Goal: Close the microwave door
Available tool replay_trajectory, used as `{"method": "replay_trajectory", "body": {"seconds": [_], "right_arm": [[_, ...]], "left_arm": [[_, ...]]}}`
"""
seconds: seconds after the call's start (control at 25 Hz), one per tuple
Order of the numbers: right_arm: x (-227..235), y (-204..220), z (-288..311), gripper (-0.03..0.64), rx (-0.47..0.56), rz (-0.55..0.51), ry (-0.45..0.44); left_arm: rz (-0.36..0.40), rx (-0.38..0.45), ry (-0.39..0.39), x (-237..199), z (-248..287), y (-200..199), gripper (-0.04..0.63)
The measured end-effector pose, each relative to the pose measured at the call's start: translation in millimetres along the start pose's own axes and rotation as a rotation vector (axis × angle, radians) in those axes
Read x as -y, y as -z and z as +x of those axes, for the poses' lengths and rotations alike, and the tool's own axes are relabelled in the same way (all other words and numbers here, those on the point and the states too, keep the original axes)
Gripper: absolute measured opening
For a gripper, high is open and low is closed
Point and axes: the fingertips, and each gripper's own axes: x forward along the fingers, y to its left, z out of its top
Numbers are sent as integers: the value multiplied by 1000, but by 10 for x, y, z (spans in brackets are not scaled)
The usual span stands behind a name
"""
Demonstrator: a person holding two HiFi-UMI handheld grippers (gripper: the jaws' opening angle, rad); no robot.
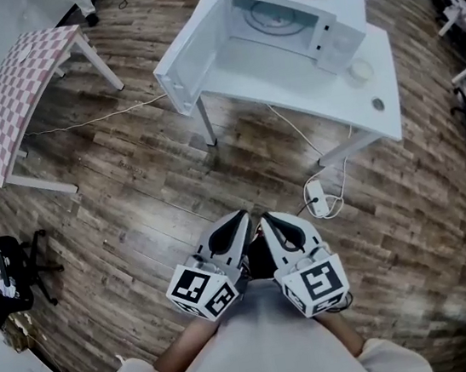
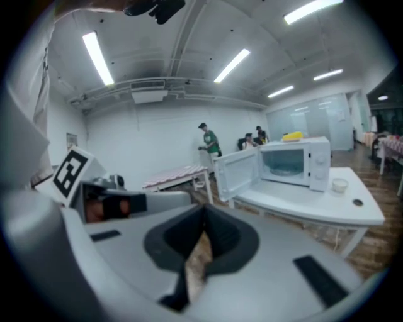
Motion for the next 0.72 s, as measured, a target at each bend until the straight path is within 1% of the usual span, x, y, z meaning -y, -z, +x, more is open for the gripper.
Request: {"method": "replay_trajectory", "body": {"seconds": [0.16, 0.4, 0.6, 0.72], "right_arm": [[215, -89, 134, 23, -7, -6, -15], [485, -235, 253, 23, 18, 9, -37], [646, -330, 288, 23, 40, 15, -49], [709, -367, 289, 23, 49, 26, -49]], "left_arm": [[18, -14, 2, -31, 269, -76, 18], [40, -12, -10, -63, 570, -175, 18], [11, 7, -51, -170, 684, -256, 18], [-9, 0, -52, -180, 723, -263, 18]]}}
